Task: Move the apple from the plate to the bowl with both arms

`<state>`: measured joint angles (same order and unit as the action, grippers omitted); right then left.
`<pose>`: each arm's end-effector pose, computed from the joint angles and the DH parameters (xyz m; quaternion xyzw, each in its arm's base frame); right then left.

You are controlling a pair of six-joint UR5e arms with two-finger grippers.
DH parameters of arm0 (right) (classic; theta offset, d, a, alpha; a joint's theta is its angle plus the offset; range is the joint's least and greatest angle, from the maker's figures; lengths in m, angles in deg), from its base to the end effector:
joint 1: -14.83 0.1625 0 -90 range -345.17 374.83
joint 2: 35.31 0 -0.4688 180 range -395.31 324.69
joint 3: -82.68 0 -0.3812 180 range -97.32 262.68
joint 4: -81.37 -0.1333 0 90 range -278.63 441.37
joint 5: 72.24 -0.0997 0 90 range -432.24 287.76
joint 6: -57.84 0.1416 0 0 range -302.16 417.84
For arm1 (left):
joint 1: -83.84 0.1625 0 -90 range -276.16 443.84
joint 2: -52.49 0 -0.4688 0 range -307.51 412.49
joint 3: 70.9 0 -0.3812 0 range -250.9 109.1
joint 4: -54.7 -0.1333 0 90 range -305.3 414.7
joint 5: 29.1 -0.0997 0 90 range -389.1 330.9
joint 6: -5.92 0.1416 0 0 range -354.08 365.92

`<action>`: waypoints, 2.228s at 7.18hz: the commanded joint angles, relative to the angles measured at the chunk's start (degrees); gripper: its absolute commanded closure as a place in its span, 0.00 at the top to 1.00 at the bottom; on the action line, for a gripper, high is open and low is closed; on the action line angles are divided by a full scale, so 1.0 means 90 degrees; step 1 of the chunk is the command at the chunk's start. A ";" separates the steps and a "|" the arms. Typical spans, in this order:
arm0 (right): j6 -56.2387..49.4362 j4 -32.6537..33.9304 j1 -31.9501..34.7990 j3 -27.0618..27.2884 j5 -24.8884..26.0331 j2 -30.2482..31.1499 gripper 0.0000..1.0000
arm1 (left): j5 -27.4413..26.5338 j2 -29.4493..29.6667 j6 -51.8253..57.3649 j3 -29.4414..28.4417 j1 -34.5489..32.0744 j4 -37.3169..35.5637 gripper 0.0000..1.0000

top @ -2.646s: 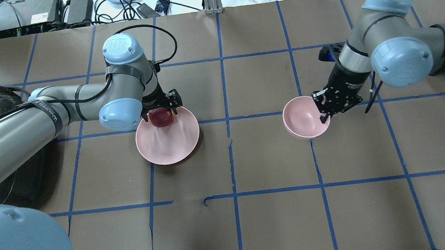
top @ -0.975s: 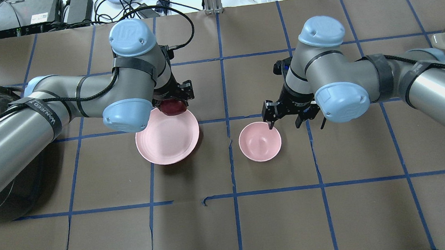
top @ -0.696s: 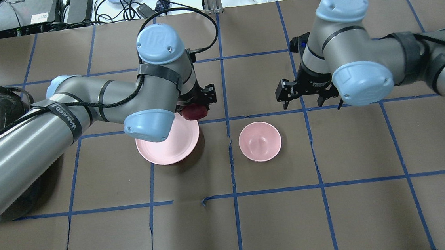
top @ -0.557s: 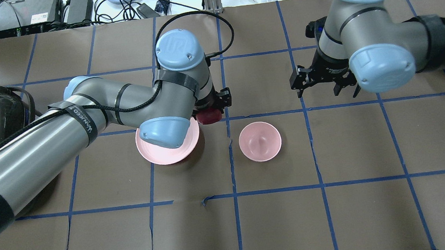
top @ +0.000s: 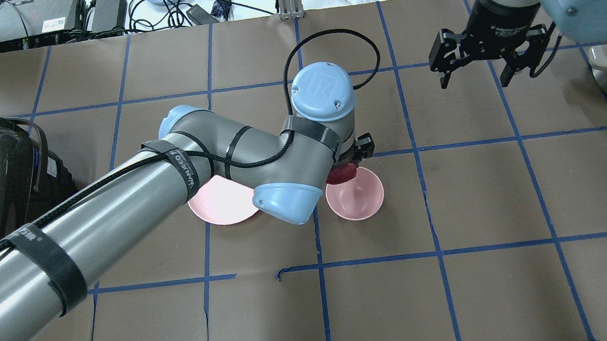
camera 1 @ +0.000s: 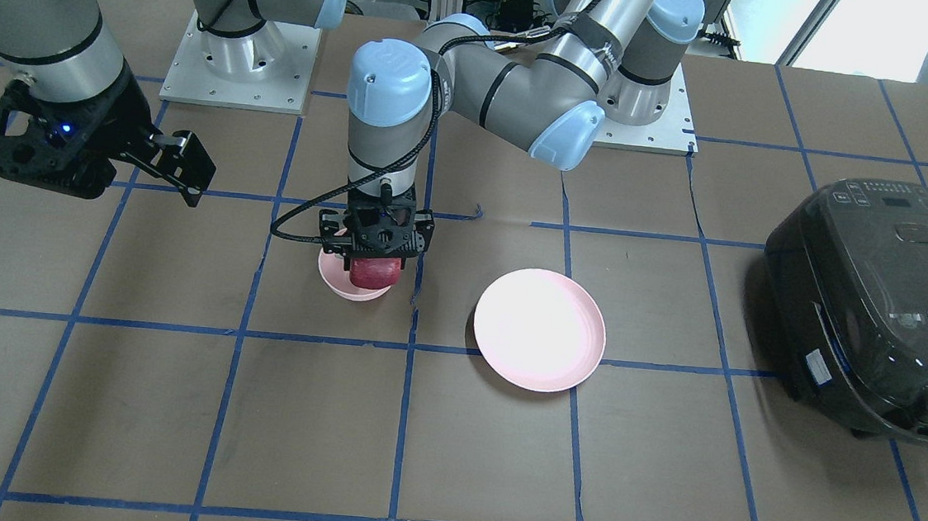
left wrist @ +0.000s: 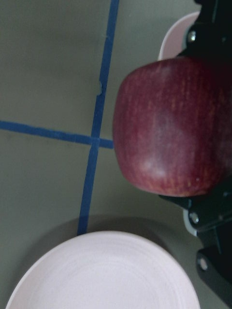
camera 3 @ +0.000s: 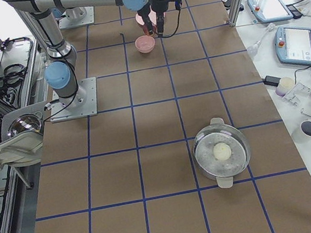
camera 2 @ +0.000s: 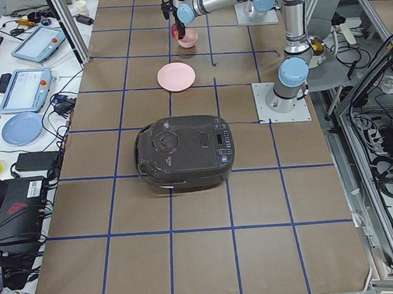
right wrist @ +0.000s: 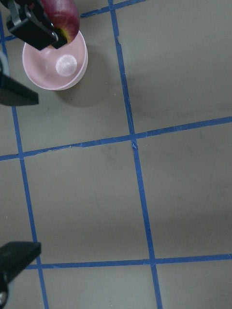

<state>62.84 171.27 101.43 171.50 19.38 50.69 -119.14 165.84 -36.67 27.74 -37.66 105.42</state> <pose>0.0991 -0.5126 0.4650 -0.0728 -0.9969 -0.0253 0.0145 -0.4406 -0.4641 0.2632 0.0965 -0.9933 0.0510 0.0380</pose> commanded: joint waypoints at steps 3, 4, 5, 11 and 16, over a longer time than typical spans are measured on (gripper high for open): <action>-0.0019 -0.0271 0.0006 -0.0132 -0.0092 0.0151 1.00 | -0.0162 0.0462 -0.0425 -0.0022 -0.0367 -0.0049 0.44; -0.0077 -0.0281 0.0026 -0.0093 -0.0092 0.0151 1.00 | -0.0162 0.0550 -0.0444 -0.0022 -0.0366 -0.0049 0.72; -0.0097 -0.0281 0.0026 -0.0083 -0.0092 0.0151 1.00 | -0.0162 0.0550 -0.0386 -0.0032 -0.0366 -0.0049 0.89; -0.0126 -0.0281 0.0270 -0.0083 -0.0063 0.0151 1.00 | -0.0114 -0.0921 0.2137 0.0534 0.1346 0.0710 1.00; -0.0136 -0.0281 0.0270 -0.0073 -0.0073 0.0142 1.00 | -0.0036 -0.2280 0.3638 -0.0115 0.3030 0.2010 1.00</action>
<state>61.56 168.66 103.85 170.83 18.68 52.04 -119.72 147.37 -5.60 30.58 -12.76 121.13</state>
